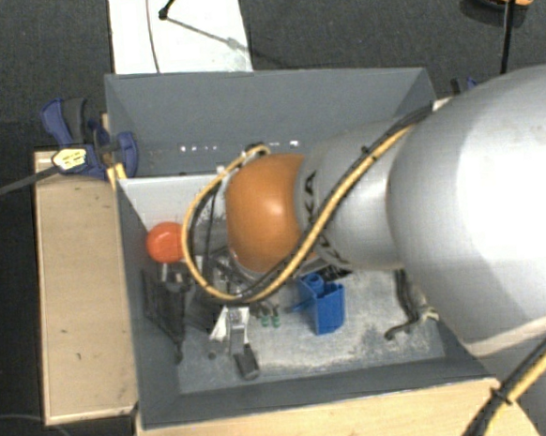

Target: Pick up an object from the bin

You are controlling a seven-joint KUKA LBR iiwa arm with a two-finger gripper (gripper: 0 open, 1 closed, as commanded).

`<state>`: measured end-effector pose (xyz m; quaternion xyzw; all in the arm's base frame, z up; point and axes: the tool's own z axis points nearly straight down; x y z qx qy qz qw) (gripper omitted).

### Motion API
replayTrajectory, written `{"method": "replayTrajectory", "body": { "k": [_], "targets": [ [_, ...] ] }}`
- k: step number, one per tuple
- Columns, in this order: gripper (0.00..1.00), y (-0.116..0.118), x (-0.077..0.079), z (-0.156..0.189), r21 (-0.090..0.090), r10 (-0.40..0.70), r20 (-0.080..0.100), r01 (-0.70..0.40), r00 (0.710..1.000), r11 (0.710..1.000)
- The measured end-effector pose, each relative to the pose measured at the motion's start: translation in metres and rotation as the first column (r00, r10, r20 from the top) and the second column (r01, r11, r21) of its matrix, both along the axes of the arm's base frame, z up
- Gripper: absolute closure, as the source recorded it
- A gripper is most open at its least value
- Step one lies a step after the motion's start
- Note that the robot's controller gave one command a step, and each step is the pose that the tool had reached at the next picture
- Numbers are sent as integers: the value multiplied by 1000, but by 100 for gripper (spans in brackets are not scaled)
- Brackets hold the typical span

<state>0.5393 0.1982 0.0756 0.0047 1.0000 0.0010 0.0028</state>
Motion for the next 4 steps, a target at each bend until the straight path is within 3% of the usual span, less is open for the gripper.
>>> {"method": "replayTrajectory", "body": {
  "k": [1,2,3,4],
  "targets": [
    [0,0,5,-1,1,277,3,-277,961,961],
    [0,2,10,-2,-3,525,5,-525,851,851],
    [100,9,10,1,-6,743,8,-743,669,670],
    [100,9,10,1,-6,741,8,-741,671,671]
  ]
}}
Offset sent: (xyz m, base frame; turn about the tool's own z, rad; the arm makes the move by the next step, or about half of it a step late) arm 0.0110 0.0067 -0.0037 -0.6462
